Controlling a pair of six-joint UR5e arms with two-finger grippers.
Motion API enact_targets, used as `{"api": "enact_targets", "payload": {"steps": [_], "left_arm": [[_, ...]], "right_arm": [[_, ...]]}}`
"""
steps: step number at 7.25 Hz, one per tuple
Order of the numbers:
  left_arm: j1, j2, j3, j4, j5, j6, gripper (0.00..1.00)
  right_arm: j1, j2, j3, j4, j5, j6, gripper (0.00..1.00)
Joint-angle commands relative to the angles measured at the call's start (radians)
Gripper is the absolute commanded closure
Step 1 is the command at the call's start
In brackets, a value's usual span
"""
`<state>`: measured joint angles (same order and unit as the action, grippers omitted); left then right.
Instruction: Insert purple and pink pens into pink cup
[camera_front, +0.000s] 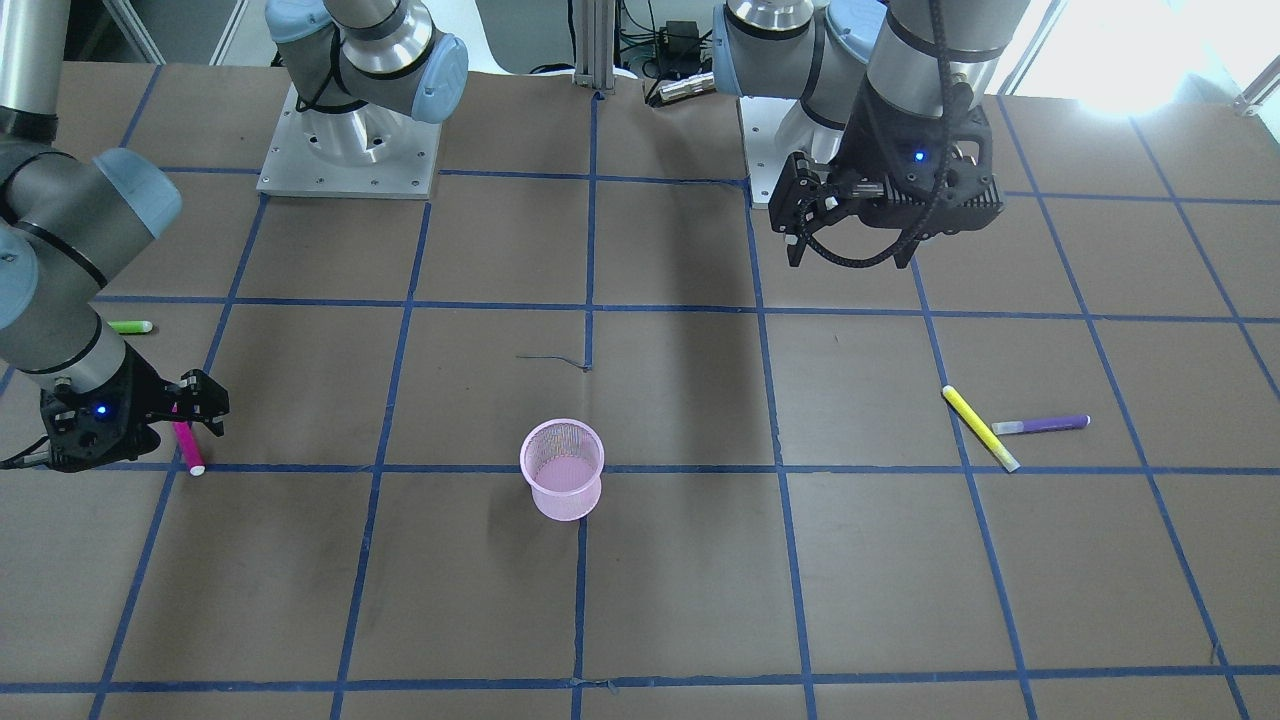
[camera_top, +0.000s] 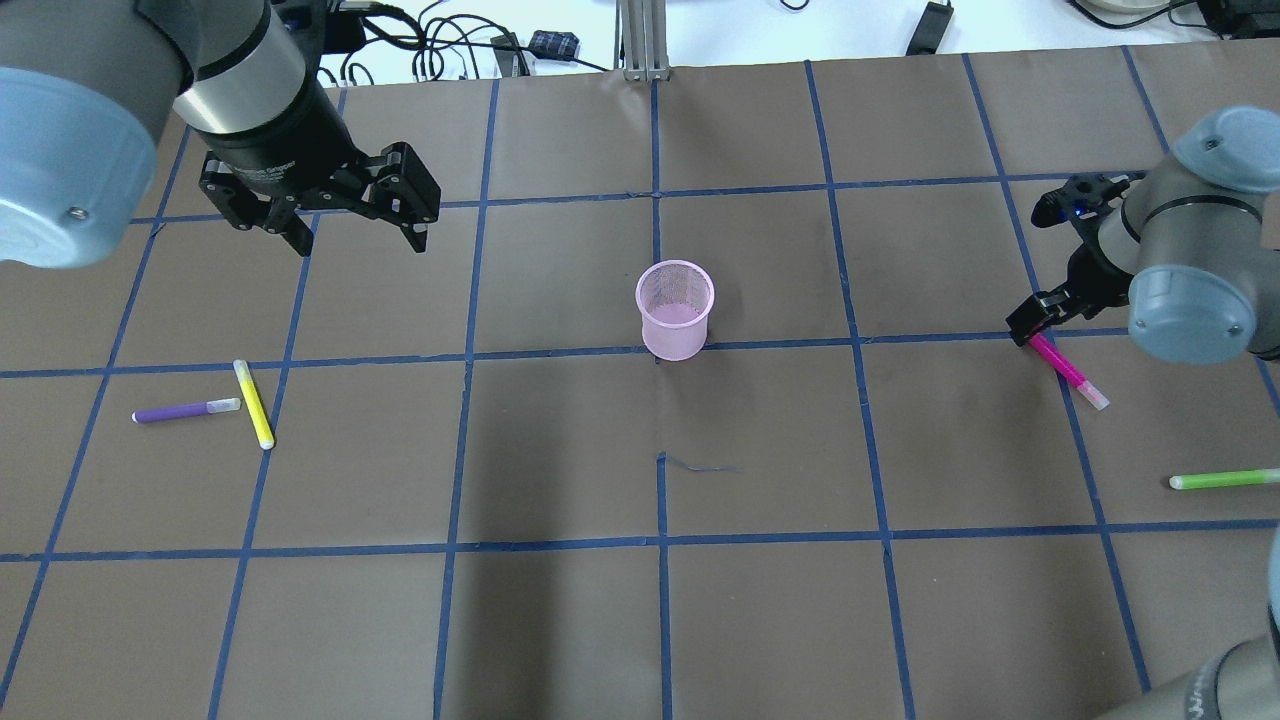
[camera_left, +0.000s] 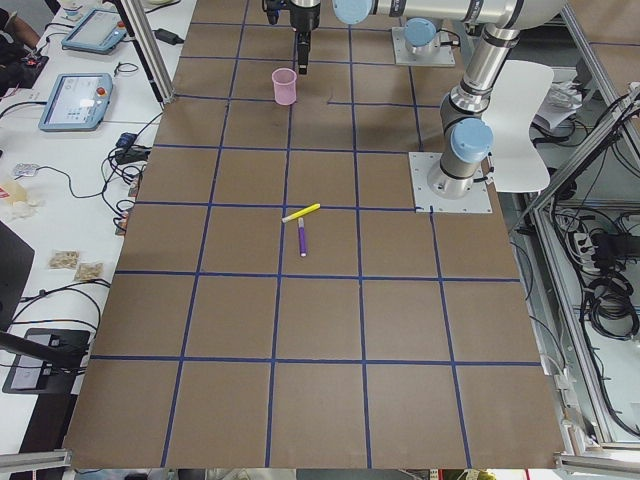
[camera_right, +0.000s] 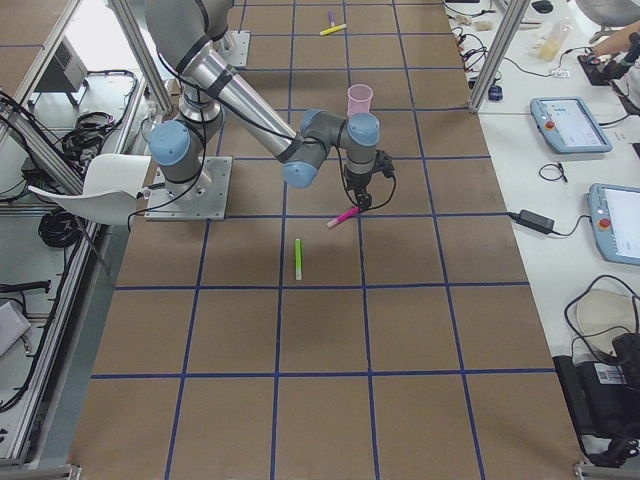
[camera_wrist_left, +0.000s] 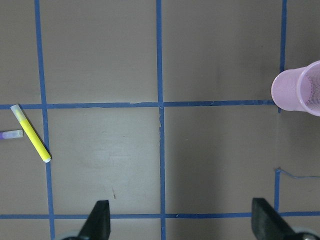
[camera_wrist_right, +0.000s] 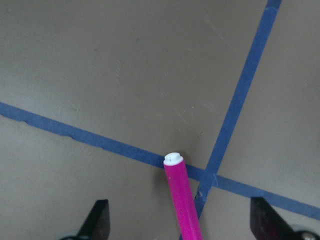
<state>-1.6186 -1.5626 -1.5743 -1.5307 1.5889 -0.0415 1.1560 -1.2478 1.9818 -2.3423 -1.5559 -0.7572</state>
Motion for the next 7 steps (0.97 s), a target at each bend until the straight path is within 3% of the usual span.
{"api": "enact_targets", "payload": {"steps": [1,3,4,5,6,7], "left_arm": [[-0.001,0.000,-0.001,0.001,0.000,0.000,0.00],[-0.001,0.000,0.000,0.001,-0.001,0.000,0.00],[-0.003,-0.002,0.002,0.001,-0.006,0.000,0.00],[-0.004,0.000,0.000,0.001,-0.003,0.000,0.00],[-0.004,0.000,-0.003,0.001,0.000,0.000,0.00],[-0.003,0.001,-0.001,-0.002,0.002,0.008,0.00]], "right_arm": [[-0.001,0.078,-0.011,-0.047,-0.003,-0.011,0.12],[-0.001,0.088,-0.026,-0.051,-0.007,-0.008,0.30],[-0.001,0.088,-0.032,-0.042,-0.010,-0.007,0.44],[0.001,0.088,-0.053,-0.002,-0.045,-0.004,0.78],[0.001,0.088,-0.075,0.053,-0.050,0.001,0.93],[0.001,0.088,-0.080,0.063,-0.052,0.002,1.00]]}}
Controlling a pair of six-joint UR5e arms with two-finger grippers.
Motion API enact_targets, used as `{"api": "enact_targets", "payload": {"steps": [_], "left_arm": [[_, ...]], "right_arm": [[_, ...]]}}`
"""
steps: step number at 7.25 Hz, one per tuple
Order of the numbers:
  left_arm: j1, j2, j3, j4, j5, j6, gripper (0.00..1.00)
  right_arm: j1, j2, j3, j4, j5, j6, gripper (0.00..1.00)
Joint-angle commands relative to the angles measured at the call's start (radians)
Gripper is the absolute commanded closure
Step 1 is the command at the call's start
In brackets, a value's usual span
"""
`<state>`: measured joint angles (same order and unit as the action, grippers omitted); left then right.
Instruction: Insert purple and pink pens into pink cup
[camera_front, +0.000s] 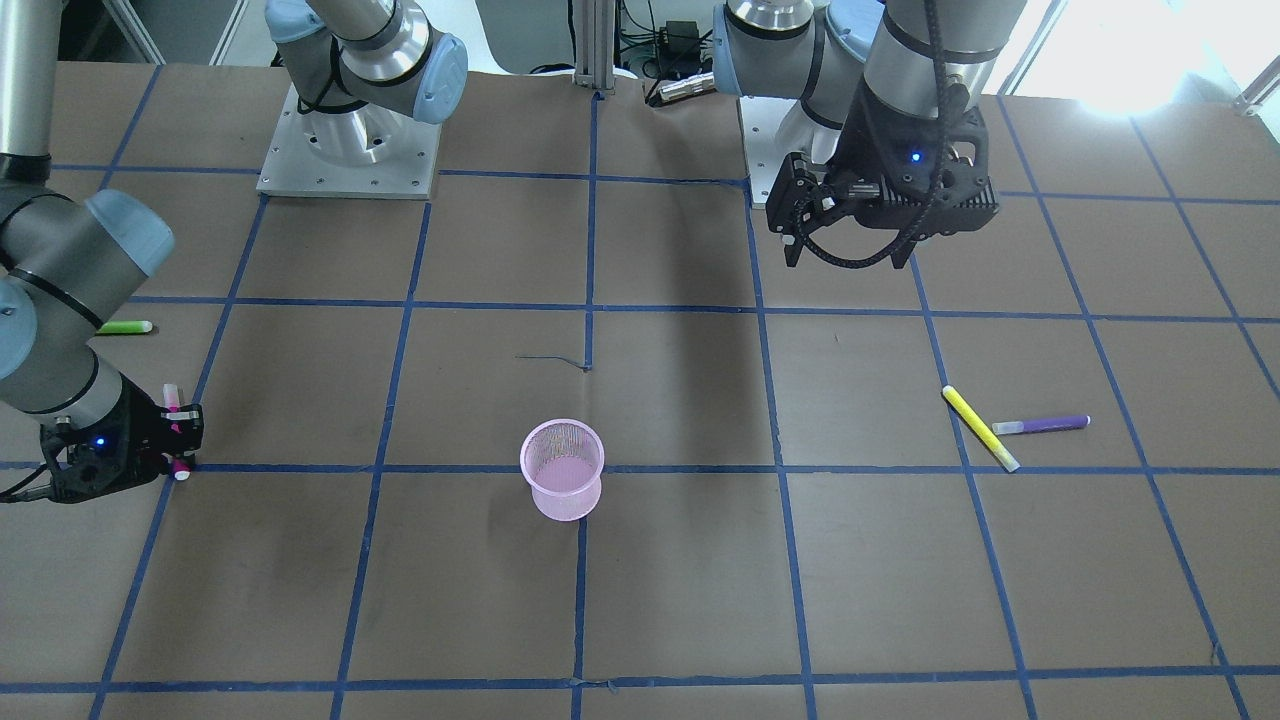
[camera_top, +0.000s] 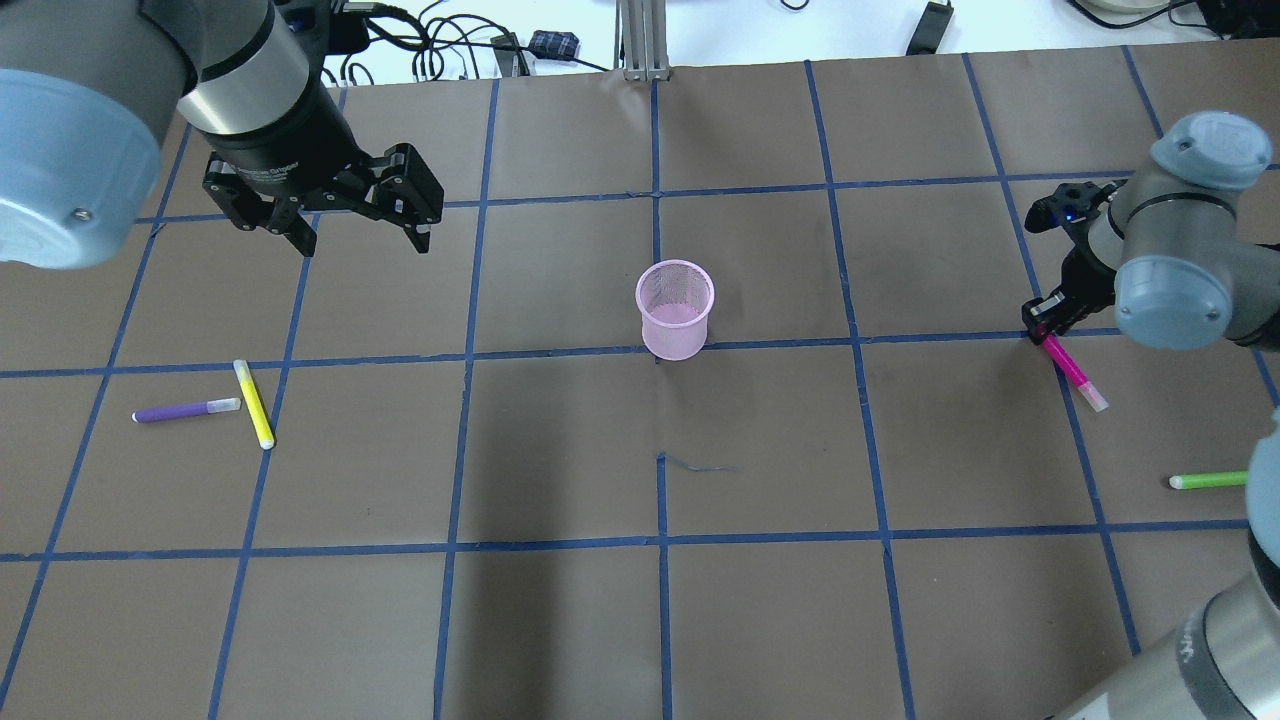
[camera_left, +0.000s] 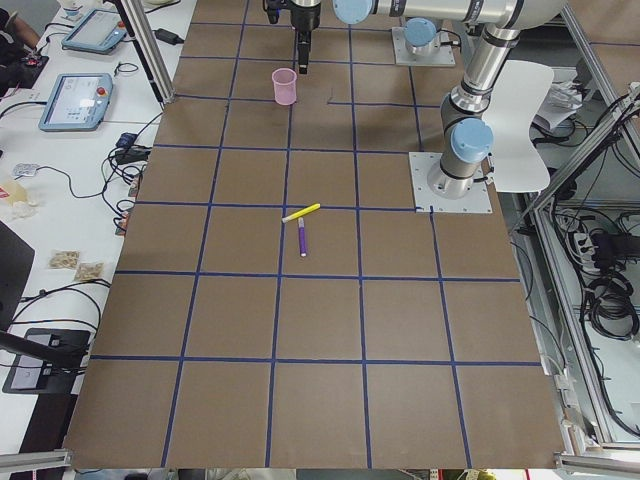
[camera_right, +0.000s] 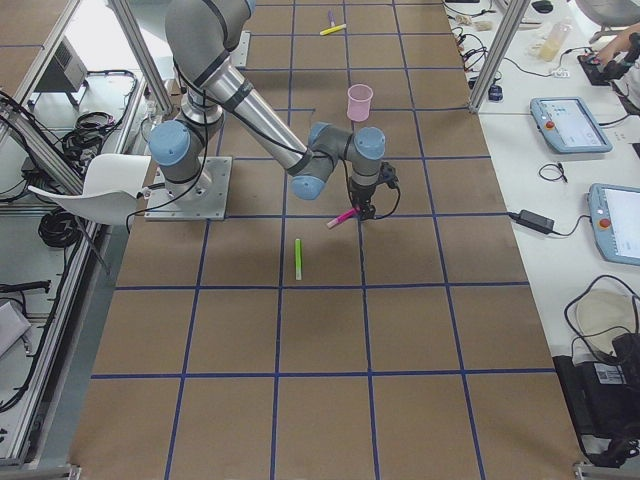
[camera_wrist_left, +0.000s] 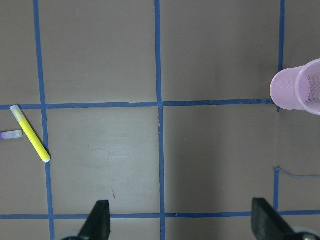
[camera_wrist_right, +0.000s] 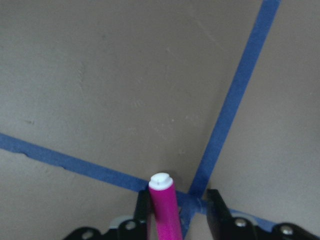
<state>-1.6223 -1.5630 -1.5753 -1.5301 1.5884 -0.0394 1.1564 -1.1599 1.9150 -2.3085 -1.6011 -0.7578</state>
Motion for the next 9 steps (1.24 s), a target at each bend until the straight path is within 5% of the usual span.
{"api": "enact_targets", "payload": {"steps": [1,3,4,5,7,9], "left_arm": [[0.002,0.007,-0.002,-0.001,0.014,0.083,0.00],[0.001,0.005,-0.003,-0.002,0.004,0.076,0.00],[0.001,0.004,-0.003,-0.002,0.005,0.070,0.00],[0.001,0.003,-0.002,-0.002,0.004,0.028,0.00],[0.001,-0.003,0.003,-0.002,-0.001,0.003,0.00],[0.007,-0.003,-0.006,-0.004,0.004,0.032,0.00]], "right_arm": [[0.000,-0.001,-0.037,0.037,-0.007,0.006,1.00],[0.026,-0.007,-0.190,0.192,0.018,0.078,1.00],[0.064,-0.035,-0.214,0.205,0.173,0.090,1.00],[0.125,-0.076,-0.211,0.183,0.301,0.127,1.00],[0.297,-0.218,-0.215,0.153,0.317,0.373,1.00],[0.495,-0.270,-0.220,-0.062,0.303,0.615,1.00]]}}
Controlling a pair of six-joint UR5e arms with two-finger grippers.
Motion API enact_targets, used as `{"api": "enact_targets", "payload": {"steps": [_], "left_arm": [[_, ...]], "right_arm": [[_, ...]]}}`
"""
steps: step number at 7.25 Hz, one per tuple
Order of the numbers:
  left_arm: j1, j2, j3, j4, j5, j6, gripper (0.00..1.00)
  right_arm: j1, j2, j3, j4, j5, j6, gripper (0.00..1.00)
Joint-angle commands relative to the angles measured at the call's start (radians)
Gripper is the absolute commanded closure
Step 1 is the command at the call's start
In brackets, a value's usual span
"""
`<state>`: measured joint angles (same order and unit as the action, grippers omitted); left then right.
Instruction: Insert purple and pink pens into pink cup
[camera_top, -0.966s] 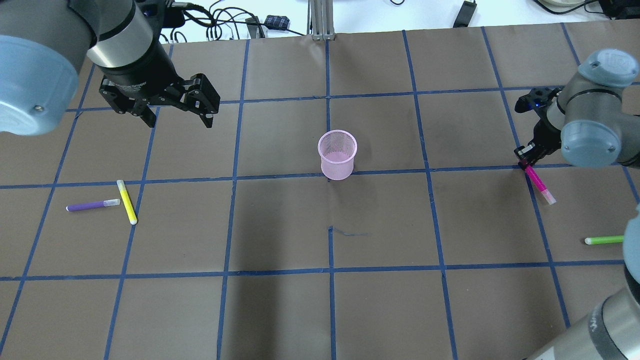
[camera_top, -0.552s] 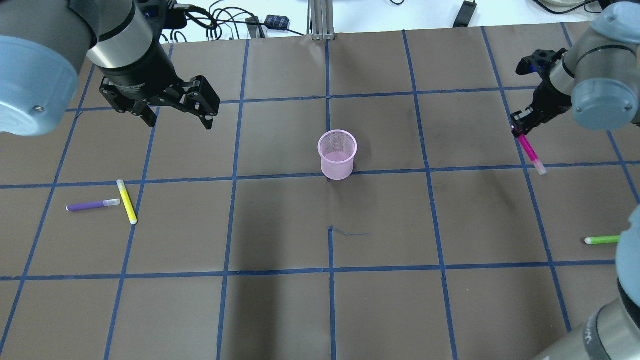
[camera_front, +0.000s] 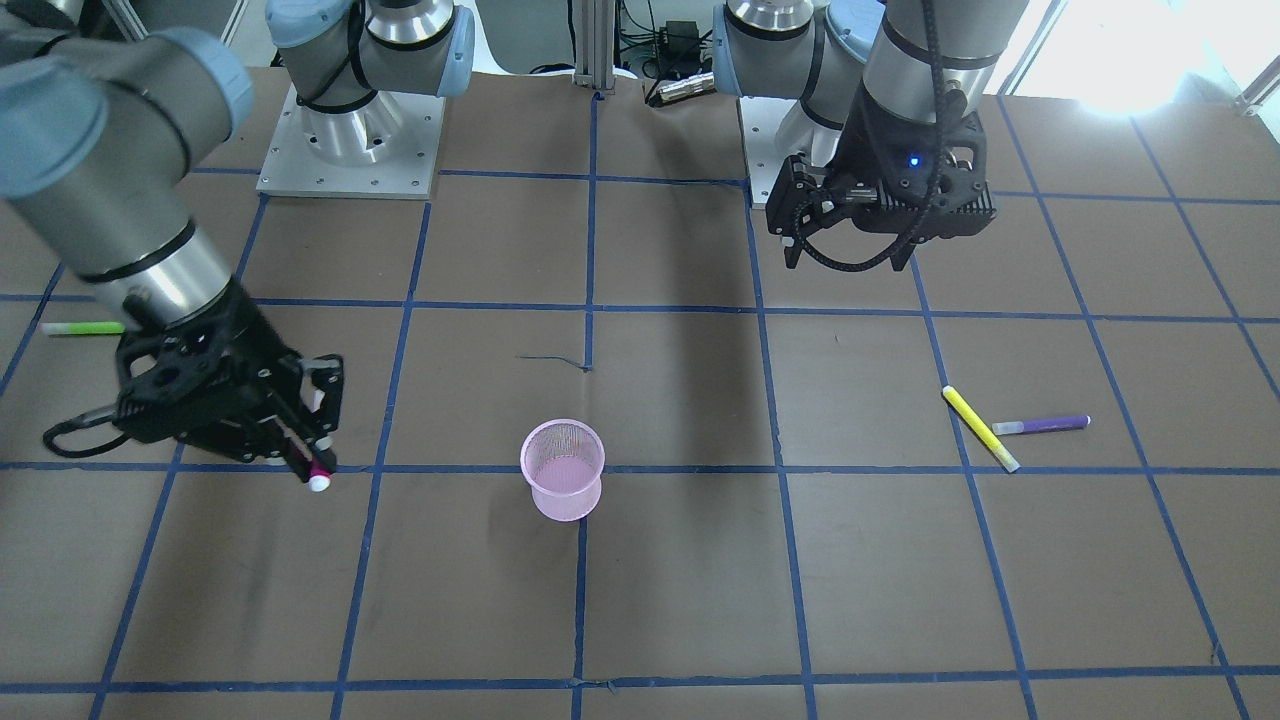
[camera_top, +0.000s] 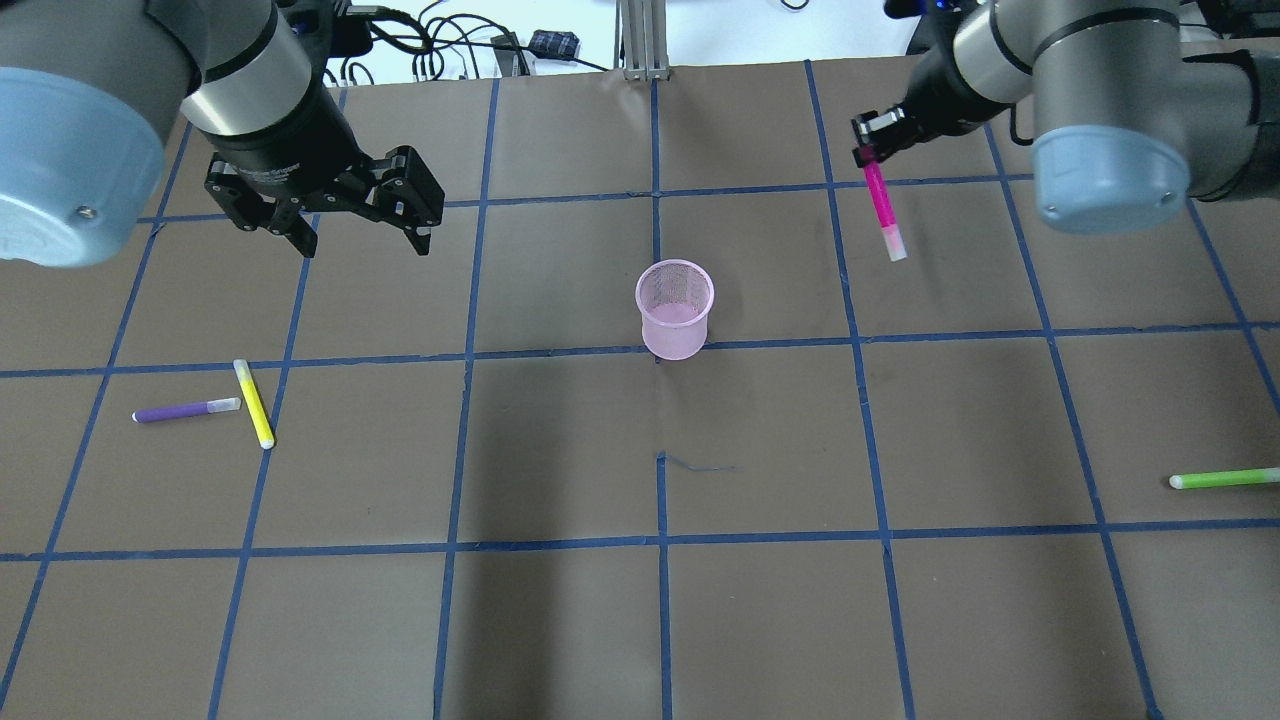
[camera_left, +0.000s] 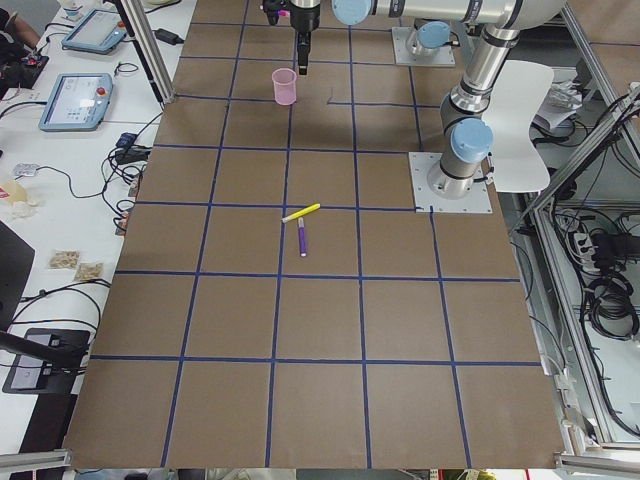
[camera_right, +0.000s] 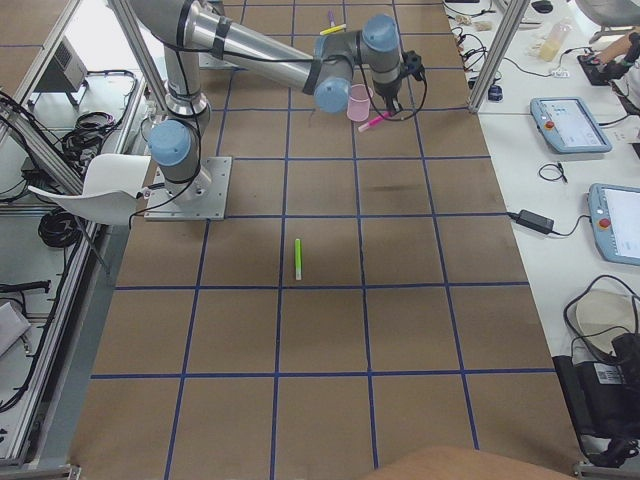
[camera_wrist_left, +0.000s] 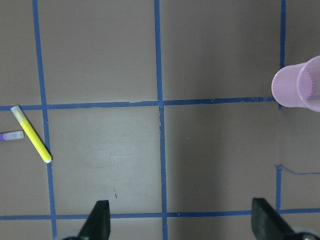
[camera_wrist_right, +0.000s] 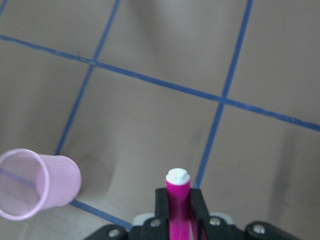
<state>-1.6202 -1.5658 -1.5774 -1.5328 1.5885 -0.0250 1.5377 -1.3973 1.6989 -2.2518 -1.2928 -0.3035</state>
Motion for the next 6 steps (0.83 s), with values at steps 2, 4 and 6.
{"api": "enact_targets", "payload": {"steps": [2,4,6], "left_arm": [[0.096,0.016,-0.029,-0.012,0.007,0.198,0.00],[0.211,0.020,-0.038,-0.023,0.007,0.472,0.00],[0.354,0.012,-0.052,-0.024,0.004,0.764,0.00]], "right_arm": [[0.185,-0.043,0.025,-0.331,0.007,0.322,1.00],[0.245,0.035,0.111,-0.588,0.001,0.334,1.00],[0.259,0.136,0.125,-0.768,-0.006,0.386,1.00]]}}
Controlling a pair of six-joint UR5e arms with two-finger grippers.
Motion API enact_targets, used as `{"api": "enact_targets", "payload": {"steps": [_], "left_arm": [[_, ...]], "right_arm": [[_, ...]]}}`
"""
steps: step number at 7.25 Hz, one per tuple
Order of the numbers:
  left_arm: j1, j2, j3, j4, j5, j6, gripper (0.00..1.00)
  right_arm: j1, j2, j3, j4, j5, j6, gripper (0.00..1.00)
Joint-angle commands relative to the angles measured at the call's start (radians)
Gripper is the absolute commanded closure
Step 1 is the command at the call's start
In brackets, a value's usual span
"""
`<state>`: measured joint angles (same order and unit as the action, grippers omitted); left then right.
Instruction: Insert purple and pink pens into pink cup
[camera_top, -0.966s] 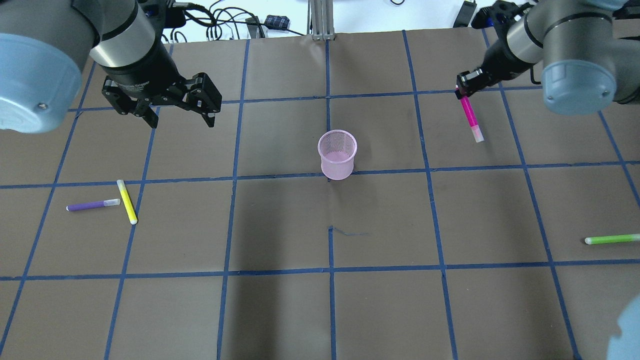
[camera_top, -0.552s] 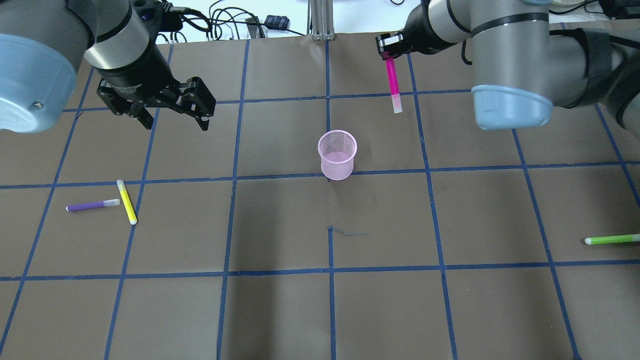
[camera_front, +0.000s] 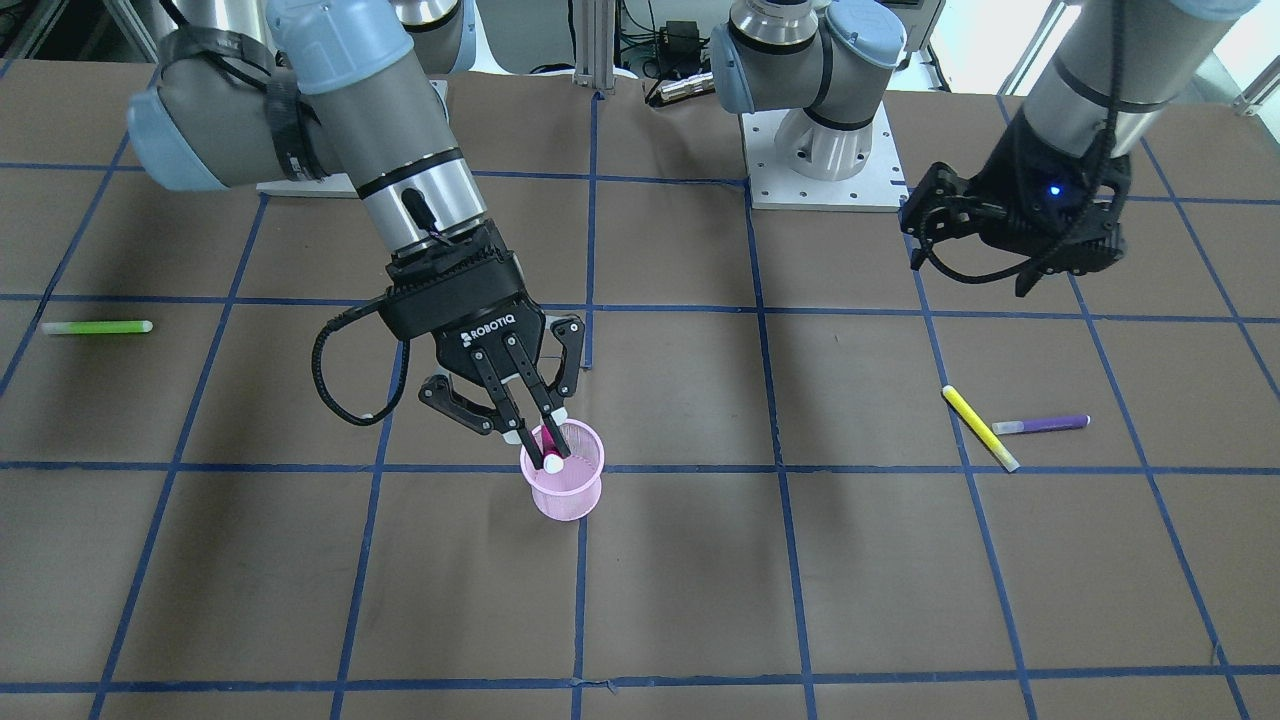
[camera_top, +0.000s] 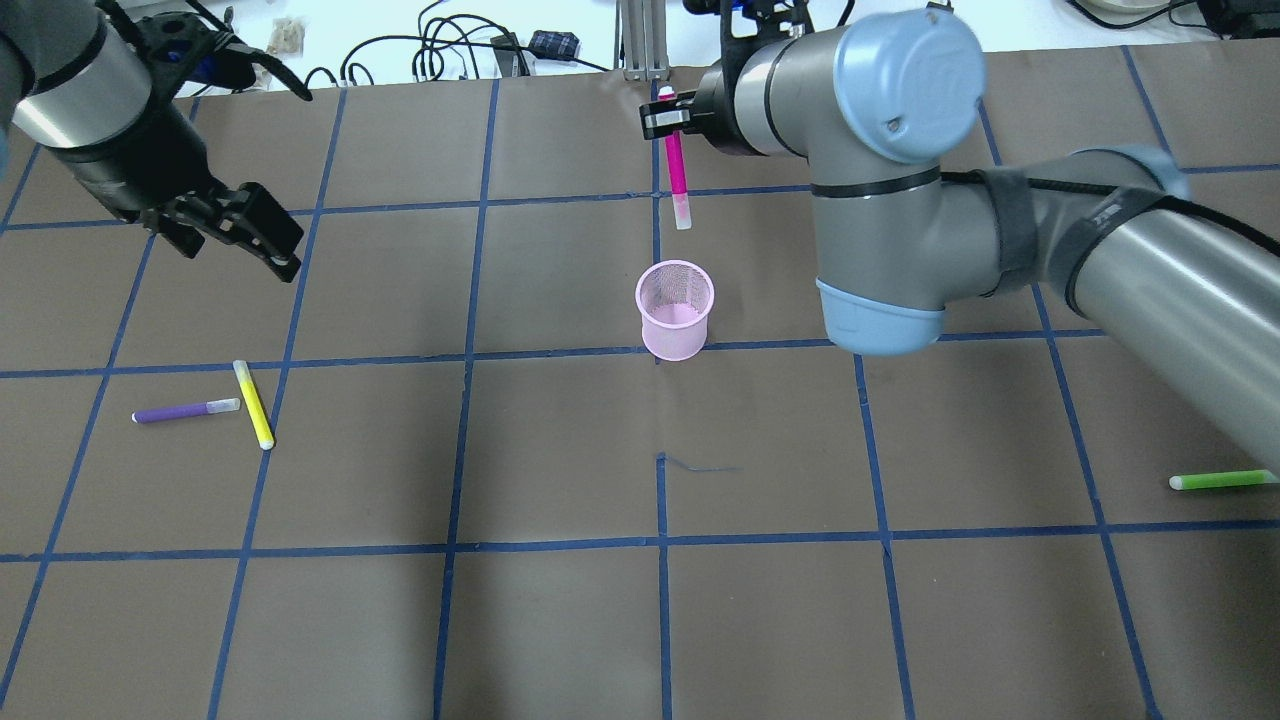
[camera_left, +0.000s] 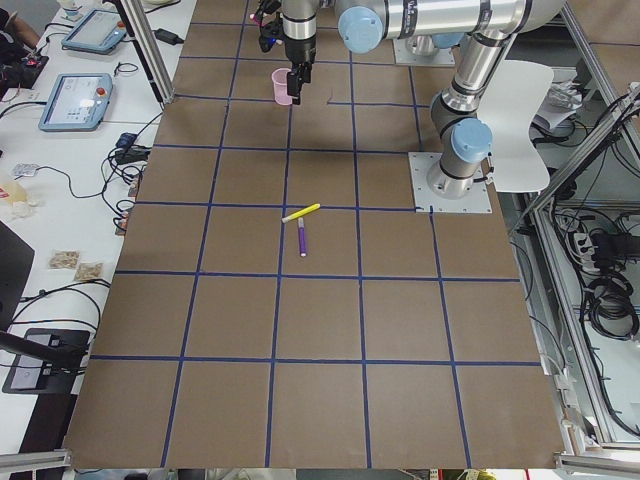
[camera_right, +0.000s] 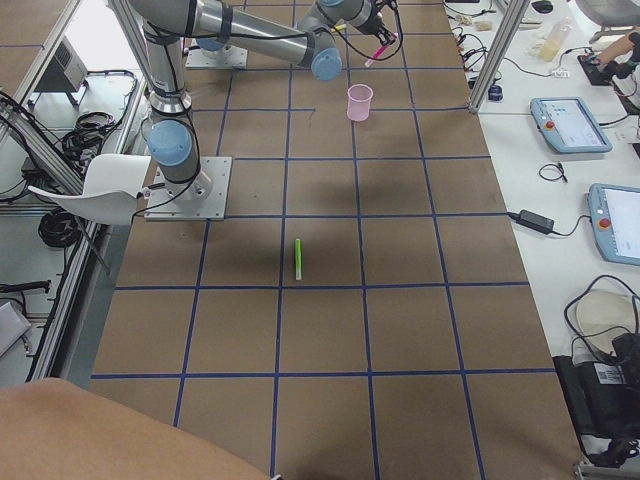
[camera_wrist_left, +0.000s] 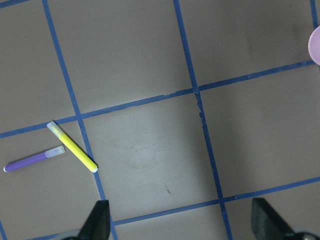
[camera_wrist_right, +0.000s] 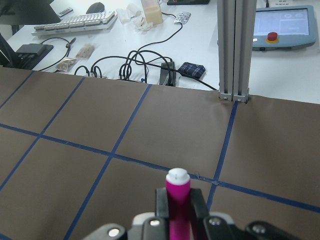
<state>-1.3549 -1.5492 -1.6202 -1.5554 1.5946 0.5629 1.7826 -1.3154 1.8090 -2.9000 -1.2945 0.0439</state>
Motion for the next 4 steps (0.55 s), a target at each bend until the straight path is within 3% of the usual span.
{"api": "enact_targets", "payload": {"steps": [1,2,4], "left_arm": [[0.165,-0.012,-0.033,0.001,-0.010,0.324,0.00],[0.231,-0.023,-0.052,0.012,-0.015,0.476,0.00],[0.321,-0.037,-0.116,0.085,-0.050,0.737,0.00]], "right_arm": [[0.020,0.083,0.016,-0.148,-0.005,0.040,1.00],[0.020,0.093,0.030,-0.162,-0.006,0.034,1.00],[0.018,0.107,0.145,-0.298,-0.008,0.034,1.00]]}}
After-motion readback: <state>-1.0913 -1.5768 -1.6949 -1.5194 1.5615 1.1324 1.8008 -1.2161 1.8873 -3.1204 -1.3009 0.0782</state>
